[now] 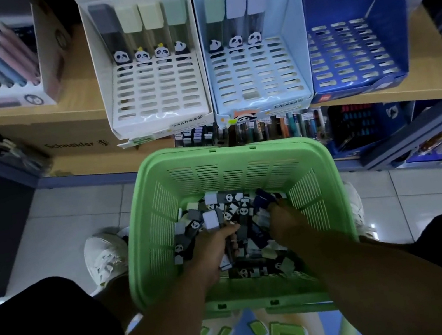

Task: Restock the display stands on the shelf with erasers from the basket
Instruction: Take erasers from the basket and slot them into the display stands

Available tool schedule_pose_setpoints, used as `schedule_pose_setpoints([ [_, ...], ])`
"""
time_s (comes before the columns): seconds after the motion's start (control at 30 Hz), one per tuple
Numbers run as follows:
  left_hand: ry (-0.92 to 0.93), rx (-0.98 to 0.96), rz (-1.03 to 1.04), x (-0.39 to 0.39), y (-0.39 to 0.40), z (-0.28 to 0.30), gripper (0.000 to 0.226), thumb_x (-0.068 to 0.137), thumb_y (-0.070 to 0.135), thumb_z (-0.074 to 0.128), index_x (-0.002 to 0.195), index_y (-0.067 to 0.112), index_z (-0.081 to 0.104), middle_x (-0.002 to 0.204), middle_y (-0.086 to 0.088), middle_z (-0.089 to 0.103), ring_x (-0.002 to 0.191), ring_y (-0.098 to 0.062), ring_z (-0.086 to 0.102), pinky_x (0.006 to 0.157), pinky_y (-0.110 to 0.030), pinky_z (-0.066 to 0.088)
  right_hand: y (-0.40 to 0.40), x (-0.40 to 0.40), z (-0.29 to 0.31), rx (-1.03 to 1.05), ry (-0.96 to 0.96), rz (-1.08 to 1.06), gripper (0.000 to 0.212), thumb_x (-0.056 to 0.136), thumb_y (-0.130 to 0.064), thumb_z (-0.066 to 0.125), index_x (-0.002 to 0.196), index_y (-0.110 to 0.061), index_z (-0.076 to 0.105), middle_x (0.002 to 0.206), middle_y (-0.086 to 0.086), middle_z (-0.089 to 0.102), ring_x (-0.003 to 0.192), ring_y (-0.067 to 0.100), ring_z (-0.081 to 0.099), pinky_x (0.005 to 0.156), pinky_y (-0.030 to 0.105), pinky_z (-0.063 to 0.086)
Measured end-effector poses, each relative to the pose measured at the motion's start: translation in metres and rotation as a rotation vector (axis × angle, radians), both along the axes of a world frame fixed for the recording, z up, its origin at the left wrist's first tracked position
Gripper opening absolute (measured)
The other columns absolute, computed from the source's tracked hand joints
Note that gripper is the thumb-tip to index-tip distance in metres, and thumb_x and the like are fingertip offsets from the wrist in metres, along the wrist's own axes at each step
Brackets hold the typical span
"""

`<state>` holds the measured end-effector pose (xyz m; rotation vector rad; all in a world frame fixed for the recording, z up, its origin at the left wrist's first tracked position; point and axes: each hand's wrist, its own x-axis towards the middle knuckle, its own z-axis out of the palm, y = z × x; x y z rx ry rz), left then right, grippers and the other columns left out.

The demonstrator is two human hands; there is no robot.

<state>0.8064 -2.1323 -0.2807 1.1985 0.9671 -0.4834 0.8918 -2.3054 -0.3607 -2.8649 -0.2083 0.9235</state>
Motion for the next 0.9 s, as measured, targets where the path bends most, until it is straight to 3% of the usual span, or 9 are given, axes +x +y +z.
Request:
schedule_pose_setpoints([
  [0.2, 0.029, 0.07, -0.007, 0.0, 0.004, -0.004, 0.019, 0.087, 0.017, 0.073, 0.072, 0.008, 0.065, 0.061, -0.004, 0.064, 0.053, -0.018, 0.057, 0.056, -0.028, 0.047, -0.008, -0.002, 0.001, -0.083, 0.012, 0.129, 0.052, 0.095, -0.008, 0.06, 0.143, -0.008, 0.038, 0.144, 0.013, 0.046, 0.128, 0.031, 0.051, 0.1, 0.039, 0.045],
  [0.33, 0.041, 0.122, -0.048, 0.0, 0.004, -0.002, 0.024, 0.088, 0.022, 0.074, 0.073, 0.008, 0.06, 0.063, -0.005, 0.06, 0.053, -0.018, 0.054, 0.046, -0.02, 0.045, -0.008, 0.001, 0.017, 0.044, 0.05, 0.052, 0.049, 0.095, -0.004, 0.057, 0.141, -0.014, 0.044, 0.141, 0.012, 0.051, 0.125, 0.033, 0.053, 0.099, 0.04, 0.045],
  [0.4, 0.026, 0.144, -0.047, -0.001, 0.003, 0.003, 0.025, 0.087, 0.023, 0.075, 0.079, 0.007, 0.058, 0.065, -0.008, 0.057, 0.053, -0.019, 0.051, 0.038, -0.016, 0.041, -0.007, 0.001, 0.031, 0.195, 0.019, 0.02, 0.036, 0.1, -0.017, 0.05, 0.135, -0.028, 0.049, 0.131, 0.005, 0.057, 0.119, 0.03, 0.058, 0.096, 0.042, 0.05],
  [0.47, 0.005, 0.161, -0.054, 0.0, 0.0, 0.01, 0.031, 0.085, 0.03, 0.079, 0.083, 0.006, 0.059, 0.067, -0.008, 0.058, 0.054, -0.019, 0.051, 0.046, -0.021, 0.043, -0.005, -0.002, 0.049, 0.319, -0.024, 0.062, 0.024, 0.106, -0.041, 0.037, 0.118, -0.033, 0.056, 0.112, -0.006, 0.059, 0.103, 0.021, 0.06, 0.086, 0.035, 0.05],
  [0.53, -0.011, 0.18, -0.039, 0.001, -0.002, 0.023, 0.037, 0.082, 0.037, 0.08, 0.086, 0.005, 0.062, 0.073, -0.008, 0.062, 0.06, -0.019, 0.055, 0.054, -0.026, 0.043, 0.004, -0.004, 0.076, 0.423, -0.02, 0.118, 0.035, 0.105, -0.054, 0.033, 0.095, -0.029, 0.056, 0.091, -0.005, 0.059, 0.082, 0.019, 0.055, 0.072, 0.029, 0.046],
  [0.6, -0.054, 0.173, -0.016, 0.002, -0.006, 0.039, 0.035, 0.081, 0.039, 0.081, 0.083, 0.008, 0.063, 0.081, -0.012, 0.068, 0.069, -0.025, 0.061, 0.062, -0.034, 0.053, 0.014, -0.005, 0.109, 0.501, 0.017, 0.114, 0.028, 0.098, -0.048, 0.05, 0.086, -0.023, 0.056, 0.084, 0.002, 0.062, 0.076, 0.025, 0.056, 0.068, 0.033, 0.048],
  [0.67, -0.11, 0.15, 0.015, 0.001, -0.007, 0.056, 0.033, 0.077, 0.04, 0.084, 0.095, 0.016, 0.071, 0.099, -0.014, 0.073, 0.087, -0.031, 0.068, 0.075, -0.046, 0.058, 0.023, -0.006, 0.136, 0.557, 0.035, 0.135, 0.016, 0.091, -0.034, 0.064, 0.09, -0.017, 0.062, 0.086, 0.007, 0.068, 0.079, 0.029, 0.062, 0.069, 0.034, 0.051],
  [0.77, -0.148, 0.075, 0.089, -0.002, -0.008, 0.081, 0.042, 0.075, 0.038, 0.085, 0.109, 0.016, 0.074, 0.105, -0.008, 0.074, 0.096, -0.03, 0.07, 0.084, -0.046, 0.057, 0.034, -0.01, 0.165, 0.608, 0.027, 0.192, 0.008, 0.085, -0.027, 0.067, 0.083, -0.021, 0.062, 0.08, 0.002, 0.069, 0.076, 0.022, 0.066, 0.066, 0.033, 0.052],
  [0.9, -0.204, 0.035, 0.12, -0.004, -0.008, 0.114, 0.051, 0.064, 0.046, 0.089, 0.102, 0.014, 0.077, 0.098, -0.009, 0.077, 0.095, -0.031, 0.072, 0.094, -0.053, 0.055, 0.037, -0.022, 0.198, 0.717, -0.02, 0.134, 0.007, 0.082, -0.021, 0.067, 0.088, -0.02, 0.067, 0.076, -0.001, 0.072, 0.073, 0.02, 0.069, 0.067, 0.039, 0.058],
])
